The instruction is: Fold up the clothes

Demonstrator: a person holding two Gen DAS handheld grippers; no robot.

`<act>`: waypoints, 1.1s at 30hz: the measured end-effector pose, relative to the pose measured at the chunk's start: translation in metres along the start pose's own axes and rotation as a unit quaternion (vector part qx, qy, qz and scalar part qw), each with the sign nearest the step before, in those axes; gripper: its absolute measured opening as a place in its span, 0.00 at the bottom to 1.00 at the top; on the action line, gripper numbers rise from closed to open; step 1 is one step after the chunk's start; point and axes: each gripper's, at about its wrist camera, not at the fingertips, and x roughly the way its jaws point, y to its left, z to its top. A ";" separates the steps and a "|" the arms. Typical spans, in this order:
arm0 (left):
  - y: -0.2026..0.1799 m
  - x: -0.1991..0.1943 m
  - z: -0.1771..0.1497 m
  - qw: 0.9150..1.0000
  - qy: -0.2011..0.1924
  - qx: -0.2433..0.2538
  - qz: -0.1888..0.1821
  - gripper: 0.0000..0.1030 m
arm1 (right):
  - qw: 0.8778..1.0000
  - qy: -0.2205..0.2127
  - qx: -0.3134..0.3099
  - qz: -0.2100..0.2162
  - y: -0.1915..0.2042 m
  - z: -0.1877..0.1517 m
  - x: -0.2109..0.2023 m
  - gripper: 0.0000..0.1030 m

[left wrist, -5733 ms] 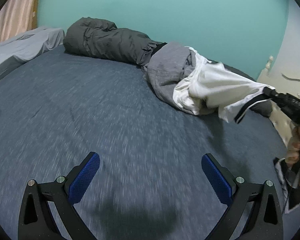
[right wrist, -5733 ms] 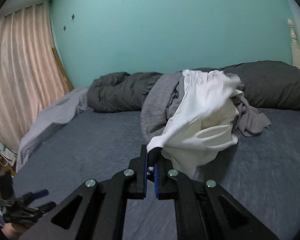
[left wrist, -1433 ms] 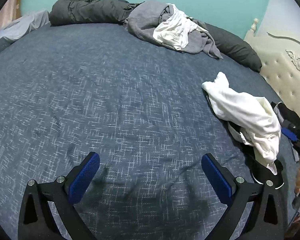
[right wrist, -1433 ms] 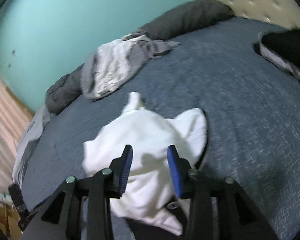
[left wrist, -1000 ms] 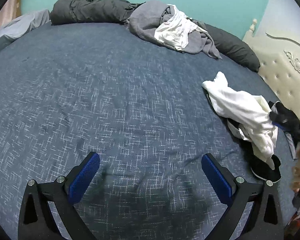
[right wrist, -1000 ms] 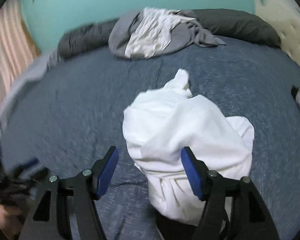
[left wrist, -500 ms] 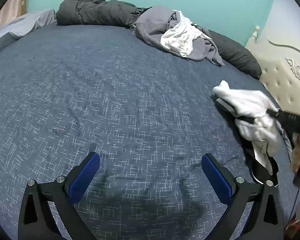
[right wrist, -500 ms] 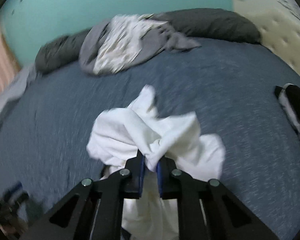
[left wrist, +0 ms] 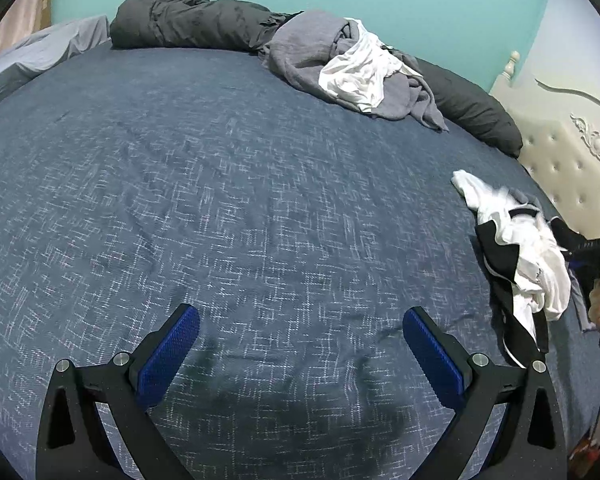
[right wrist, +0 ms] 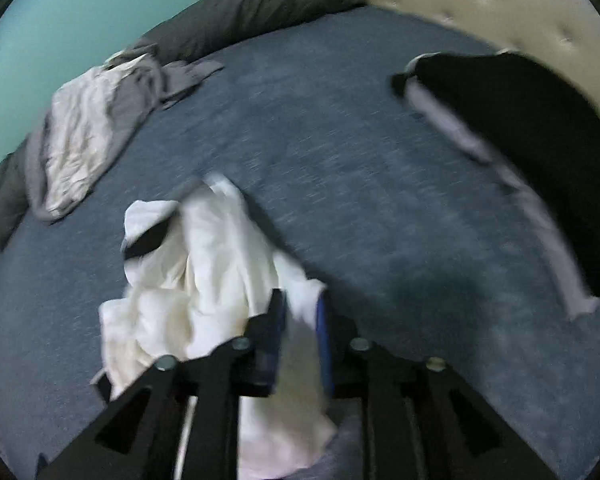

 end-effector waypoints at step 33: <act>-0.003 0.006 0.002 1.000 0.010 -0.004 -0.003 1.00 | 0.965 0.029 -0.221 0.137 0.109 -0.055 -0.003 0.02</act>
